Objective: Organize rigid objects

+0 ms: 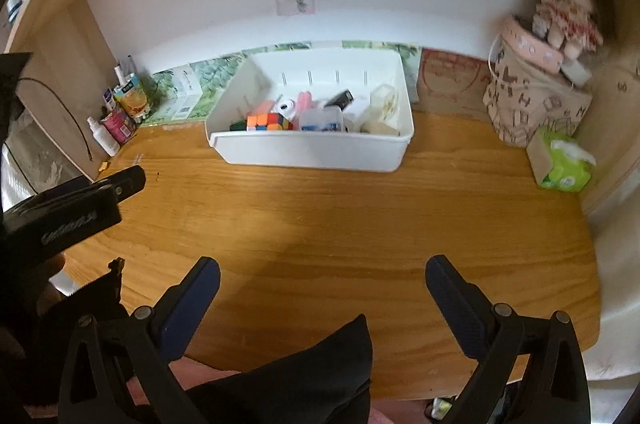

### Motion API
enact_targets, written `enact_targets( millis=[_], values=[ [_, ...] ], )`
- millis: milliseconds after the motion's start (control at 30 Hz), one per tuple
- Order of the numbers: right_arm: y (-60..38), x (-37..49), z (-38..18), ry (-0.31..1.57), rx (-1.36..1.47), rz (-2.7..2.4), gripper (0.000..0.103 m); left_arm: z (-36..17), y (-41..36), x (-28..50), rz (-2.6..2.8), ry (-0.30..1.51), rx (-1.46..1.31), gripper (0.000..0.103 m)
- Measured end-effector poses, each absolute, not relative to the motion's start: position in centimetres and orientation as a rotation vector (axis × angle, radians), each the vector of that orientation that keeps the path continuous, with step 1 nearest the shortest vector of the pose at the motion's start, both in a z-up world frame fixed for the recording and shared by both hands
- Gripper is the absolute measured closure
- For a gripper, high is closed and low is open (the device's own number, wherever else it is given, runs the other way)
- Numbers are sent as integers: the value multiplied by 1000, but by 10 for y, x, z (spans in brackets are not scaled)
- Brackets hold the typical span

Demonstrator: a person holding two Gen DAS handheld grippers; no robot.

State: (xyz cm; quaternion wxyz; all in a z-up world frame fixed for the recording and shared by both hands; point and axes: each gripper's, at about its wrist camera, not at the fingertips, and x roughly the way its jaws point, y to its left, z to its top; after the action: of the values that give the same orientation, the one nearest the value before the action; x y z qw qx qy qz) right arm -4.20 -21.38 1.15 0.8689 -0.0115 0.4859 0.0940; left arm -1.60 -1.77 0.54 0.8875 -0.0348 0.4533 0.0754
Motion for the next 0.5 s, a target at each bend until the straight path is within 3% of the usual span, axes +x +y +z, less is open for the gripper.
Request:
enact_targets(
  millis=[500],
  values=[
    [-221, -28, 1, 1077, -12, 184, 0, 3, -27, -9, 135, 953, -34, 9]
  ],
)
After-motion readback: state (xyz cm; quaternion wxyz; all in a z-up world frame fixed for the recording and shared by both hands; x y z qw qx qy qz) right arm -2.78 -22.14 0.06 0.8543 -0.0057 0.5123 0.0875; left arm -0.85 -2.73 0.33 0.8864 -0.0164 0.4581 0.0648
